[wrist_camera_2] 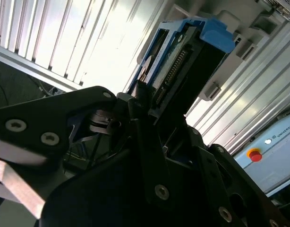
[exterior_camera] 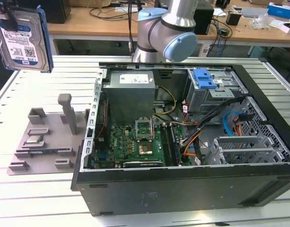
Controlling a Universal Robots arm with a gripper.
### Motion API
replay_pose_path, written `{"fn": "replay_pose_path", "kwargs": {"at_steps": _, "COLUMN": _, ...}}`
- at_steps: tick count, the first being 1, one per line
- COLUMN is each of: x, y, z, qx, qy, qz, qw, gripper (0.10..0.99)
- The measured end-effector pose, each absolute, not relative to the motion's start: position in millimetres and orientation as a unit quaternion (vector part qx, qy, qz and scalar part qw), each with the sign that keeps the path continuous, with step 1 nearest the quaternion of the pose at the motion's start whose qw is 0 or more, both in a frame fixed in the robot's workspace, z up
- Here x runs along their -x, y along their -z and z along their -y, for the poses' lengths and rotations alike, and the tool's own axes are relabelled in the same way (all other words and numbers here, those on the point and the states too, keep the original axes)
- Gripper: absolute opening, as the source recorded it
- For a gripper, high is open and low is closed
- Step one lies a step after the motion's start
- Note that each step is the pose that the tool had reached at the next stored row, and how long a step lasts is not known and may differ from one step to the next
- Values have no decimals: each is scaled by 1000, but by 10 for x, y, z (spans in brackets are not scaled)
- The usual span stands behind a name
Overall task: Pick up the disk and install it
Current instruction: 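Pick up the disk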
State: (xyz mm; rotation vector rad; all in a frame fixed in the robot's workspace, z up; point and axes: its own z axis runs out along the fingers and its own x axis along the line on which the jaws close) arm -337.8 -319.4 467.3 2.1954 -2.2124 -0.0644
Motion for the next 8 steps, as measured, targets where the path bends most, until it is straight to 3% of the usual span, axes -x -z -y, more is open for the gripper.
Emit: {"fn": "replay_pose_path", "kwargs": {"at_steps": 8, "x": 3373, "y": -4929, "z": 3189, "qx": -704, "qy": 21, "qz": 710, "qw": 12, "gripper": 365}}
